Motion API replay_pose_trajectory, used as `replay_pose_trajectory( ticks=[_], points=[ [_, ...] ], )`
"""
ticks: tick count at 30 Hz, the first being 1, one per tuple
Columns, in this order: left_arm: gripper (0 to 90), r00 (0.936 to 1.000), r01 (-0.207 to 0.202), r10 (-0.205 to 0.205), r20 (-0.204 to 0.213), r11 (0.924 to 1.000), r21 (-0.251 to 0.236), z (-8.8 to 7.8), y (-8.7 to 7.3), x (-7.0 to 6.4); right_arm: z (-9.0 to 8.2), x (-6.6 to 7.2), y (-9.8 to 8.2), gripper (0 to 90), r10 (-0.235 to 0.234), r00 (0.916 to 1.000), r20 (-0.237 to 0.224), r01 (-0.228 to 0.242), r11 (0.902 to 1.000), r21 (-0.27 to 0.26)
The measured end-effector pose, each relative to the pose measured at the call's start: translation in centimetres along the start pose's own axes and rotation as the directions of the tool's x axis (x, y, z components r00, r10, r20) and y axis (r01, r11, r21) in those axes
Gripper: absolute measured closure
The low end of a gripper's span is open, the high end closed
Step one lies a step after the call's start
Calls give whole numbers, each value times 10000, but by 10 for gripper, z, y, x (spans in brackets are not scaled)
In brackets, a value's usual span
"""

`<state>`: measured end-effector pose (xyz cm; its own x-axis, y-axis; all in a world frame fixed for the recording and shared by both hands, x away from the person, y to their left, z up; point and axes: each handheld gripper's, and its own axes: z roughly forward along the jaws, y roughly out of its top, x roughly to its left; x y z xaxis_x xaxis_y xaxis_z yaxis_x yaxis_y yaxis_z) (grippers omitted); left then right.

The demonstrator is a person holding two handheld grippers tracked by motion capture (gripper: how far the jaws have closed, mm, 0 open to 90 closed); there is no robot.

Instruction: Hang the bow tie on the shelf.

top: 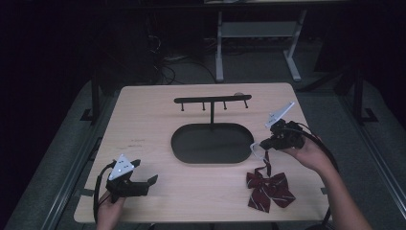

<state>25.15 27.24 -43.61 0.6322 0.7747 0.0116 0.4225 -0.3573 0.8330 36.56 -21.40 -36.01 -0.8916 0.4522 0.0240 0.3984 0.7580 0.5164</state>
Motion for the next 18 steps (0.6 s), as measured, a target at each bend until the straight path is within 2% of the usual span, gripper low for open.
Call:
replay_pose_trajectory(
  ticks=[8, 18],
  points=[
    [130, 10000, 7, -7, 2, 10000, -7, 1, 0, 0, -10, 6, 10, 869, -364, 9993, 83, 366, 9991, -231],
    [130, 10000, 3, -3, 10, 10000, 4, 0, 0, 0, -17, 8, 22, 870, -520, 9986, 73, 522, 9982, -292]
  ],
)
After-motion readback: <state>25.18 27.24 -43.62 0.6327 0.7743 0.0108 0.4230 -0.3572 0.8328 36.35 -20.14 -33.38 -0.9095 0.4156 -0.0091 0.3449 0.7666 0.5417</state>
